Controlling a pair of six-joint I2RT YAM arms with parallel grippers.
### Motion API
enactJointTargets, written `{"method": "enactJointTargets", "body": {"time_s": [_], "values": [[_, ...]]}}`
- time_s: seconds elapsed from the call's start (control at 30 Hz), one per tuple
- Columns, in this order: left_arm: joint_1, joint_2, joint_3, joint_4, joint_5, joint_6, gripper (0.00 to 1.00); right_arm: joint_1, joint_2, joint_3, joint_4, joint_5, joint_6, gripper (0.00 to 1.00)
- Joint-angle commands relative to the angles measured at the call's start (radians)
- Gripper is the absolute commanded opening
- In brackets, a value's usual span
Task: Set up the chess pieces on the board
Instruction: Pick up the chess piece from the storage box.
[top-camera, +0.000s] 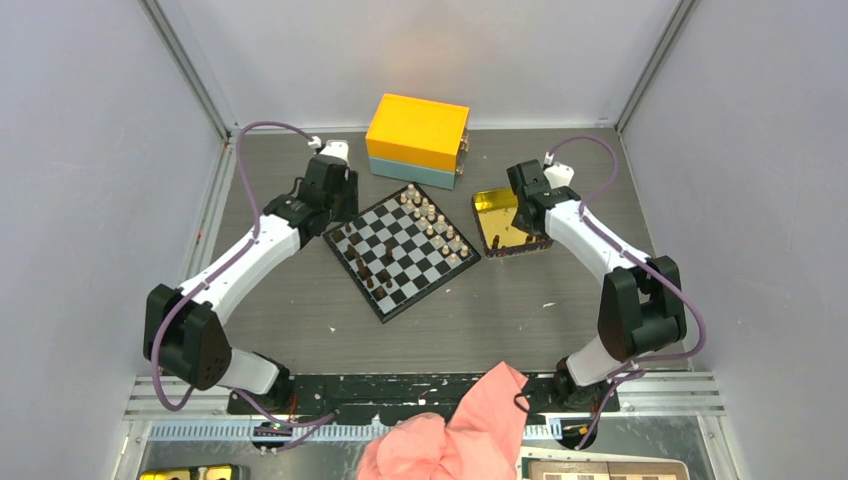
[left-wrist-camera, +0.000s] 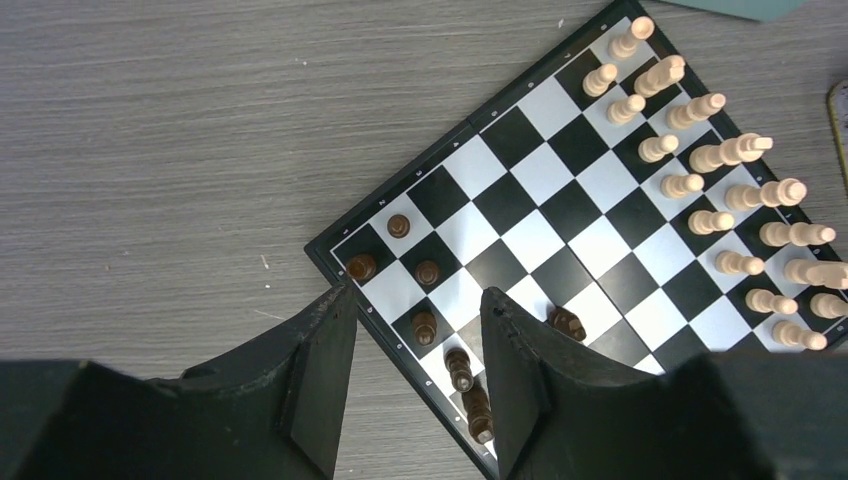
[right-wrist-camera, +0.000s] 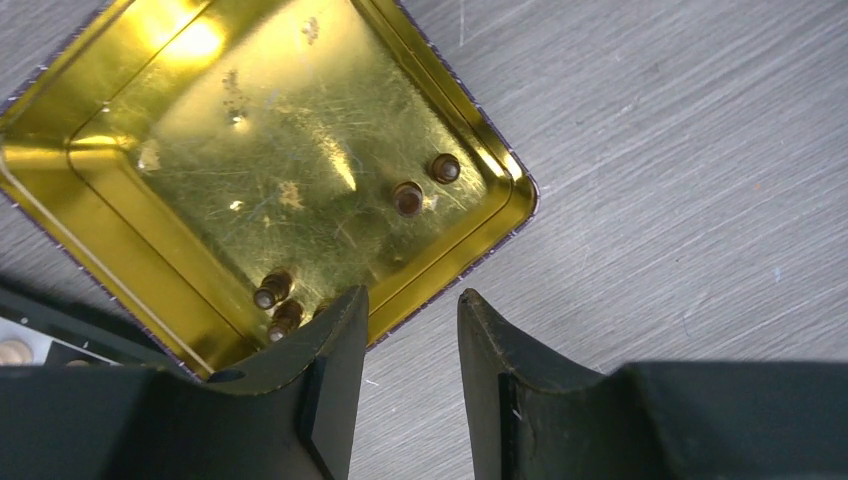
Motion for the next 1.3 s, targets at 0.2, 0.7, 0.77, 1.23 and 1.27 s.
{"method": "enactJointTargets", "body": {"time_s": [0.2, 0.7, 0.77, 1.23, 1.27], "values": [[-0.013, -0.078, 0.013, 0.010, -0.008, 0.002, 0.50, -0.046, 0.008, -0.016, 0.034, -0.040, 0.061, 0.44], [-0.015, -0.069, 0.001, 0.021, -0.008, 0.025, 0.49, -0.083, 0.151, 0.043, 0.091, -0.074, 0.036, 0.44], [-0.015, -0.067, -0.001, 0.025, -0.008, 0.025, 0.49, -0.086, 0.162, 0.046, 0.095, -0.078, 0.036, 0.44], [-0.015, -0.057, -0.012, 0.029, -0.011, 0.033, 0.48, -0.100, 0.216, 0.065, 0.116, -0.081, 0.038, 0.43], [-0.015, -0.057, -0.012, 0.029, -0.011, 0.033, 0.48, -0.100, 0.218, 0.066, 0.116, -0.080, 0.038, 0.43]]}}
